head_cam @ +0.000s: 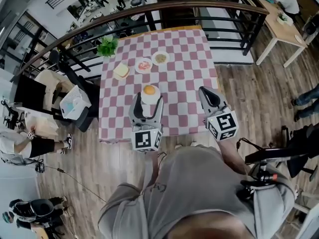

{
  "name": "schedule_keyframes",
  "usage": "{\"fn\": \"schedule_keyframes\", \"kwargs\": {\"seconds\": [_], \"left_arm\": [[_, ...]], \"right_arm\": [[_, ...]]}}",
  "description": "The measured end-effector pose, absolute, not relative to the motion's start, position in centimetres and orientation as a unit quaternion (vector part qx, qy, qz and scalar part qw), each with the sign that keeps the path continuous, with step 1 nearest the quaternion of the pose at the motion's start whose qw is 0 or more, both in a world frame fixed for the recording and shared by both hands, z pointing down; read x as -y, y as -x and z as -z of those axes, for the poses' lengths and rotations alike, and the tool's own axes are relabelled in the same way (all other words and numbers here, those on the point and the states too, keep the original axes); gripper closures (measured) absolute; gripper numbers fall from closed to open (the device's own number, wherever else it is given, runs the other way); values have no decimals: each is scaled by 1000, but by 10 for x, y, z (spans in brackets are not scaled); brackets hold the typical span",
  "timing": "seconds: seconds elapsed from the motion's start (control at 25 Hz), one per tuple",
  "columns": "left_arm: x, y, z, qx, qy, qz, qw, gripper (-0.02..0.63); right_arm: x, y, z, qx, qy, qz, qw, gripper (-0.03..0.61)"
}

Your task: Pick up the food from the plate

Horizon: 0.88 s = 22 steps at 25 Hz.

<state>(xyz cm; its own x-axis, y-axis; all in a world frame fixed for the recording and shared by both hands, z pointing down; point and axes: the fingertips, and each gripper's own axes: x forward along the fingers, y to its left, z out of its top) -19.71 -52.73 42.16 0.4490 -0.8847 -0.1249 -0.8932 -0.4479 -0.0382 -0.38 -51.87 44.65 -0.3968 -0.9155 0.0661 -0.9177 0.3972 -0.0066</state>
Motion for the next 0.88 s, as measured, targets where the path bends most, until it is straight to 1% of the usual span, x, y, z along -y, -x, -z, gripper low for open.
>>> {"fn": "schedule_keyframes", "kwargs": {"seconds": [0.36, 0.56, 0.88], "left_arm": [[570, 216, -459, -520, 853, 30, 22, 272], [601, 218, -496, -485, 866, 115, 26, 272], [650, 226, -593, -403, 869, 286, 20, 272]], "right_arm": [[523, -7, -456, 828, -558, -29, 29, 565], [523, -29, -461, 812, -582, -36, 33, 565], [508, -57, -470, 784, -617, -41, 46, 565]]}}
